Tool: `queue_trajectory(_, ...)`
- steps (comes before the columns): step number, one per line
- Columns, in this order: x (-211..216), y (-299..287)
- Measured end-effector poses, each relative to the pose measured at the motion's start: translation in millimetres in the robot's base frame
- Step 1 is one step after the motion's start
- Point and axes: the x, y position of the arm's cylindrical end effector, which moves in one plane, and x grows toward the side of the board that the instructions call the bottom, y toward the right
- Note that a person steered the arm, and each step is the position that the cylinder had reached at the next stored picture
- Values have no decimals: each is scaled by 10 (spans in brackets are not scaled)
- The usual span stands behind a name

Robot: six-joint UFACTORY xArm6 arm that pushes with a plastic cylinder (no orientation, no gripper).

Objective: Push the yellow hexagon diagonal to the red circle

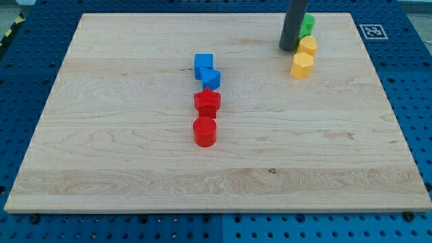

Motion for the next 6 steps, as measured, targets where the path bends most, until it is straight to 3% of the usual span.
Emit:
queue_trajectory(2,-17,0)
queue_trajectory(6,654,0)
